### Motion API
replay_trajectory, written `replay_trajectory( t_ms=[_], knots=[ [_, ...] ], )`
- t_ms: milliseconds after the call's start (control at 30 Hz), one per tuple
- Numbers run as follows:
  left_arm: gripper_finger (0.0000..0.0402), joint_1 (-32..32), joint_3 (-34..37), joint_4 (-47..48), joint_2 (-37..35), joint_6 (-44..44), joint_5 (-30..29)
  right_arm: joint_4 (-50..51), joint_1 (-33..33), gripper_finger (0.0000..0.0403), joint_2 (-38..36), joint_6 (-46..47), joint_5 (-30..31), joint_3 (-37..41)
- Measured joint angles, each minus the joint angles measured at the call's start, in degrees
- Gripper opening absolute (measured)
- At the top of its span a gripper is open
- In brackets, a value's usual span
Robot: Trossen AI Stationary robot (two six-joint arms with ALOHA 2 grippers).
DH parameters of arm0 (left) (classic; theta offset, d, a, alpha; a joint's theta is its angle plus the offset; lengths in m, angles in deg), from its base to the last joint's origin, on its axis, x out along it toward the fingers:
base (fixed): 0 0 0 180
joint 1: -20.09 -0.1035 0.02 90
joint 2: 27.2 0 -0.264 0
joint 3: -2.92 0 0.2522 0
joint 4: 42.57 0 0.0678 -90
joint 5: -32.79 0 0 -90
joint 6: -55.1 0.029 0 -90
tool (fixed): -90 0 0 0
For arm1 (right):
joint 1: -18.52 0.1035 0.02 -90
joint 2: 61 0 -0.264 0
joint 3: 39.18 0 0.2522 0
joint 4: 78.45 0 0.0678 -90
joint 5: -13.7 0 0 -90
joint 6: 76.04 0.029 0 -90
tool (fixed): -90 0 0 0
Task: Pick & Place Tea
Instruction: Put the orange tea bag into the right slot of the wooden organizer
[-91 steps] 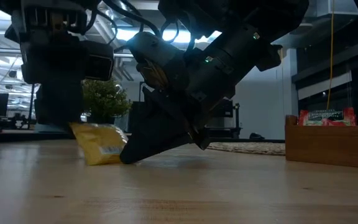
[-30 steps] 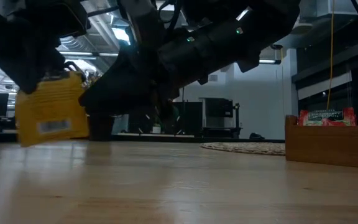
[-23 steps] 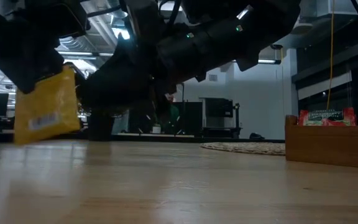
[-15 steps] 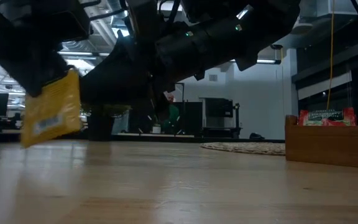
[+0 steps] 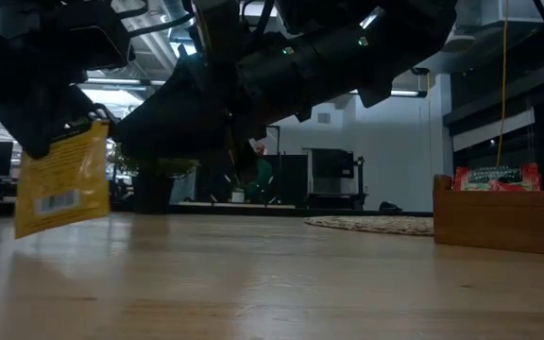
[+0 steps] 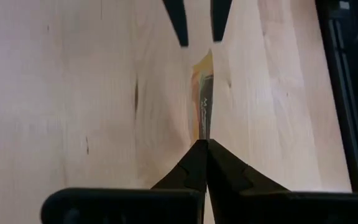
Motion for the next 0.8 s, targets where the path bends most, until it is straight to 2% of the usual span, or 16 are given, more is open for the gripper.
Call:
replay_trajectory(
  t_ms=[433,533,667,800],
  knots=[
    [0.0003,-1.6,0.0,-6.6,0.0,3.5,-1.0,-0.4,0.0,0.0073,-0.1,0.0,0.0,0.0],
    [0.0002,-1.6,0.0,-6.7,0.0,3.6,-1.3,-0.4,0.0,0.0056,-0.1,0.0,0.0,0.0],
    [0.0007,-1.6,0.0,-6.6,0.0,3.6,-2.8,-0.2,0.0,0.0011,-0.1,0.0,0.0,0.0],
    [0.0024,-1.7,0.0,-6.1,0.0,-1.0,-7.3,2.0,0.0,0.0008,-0.1,0.1,0.3,0.0]
  ],
)
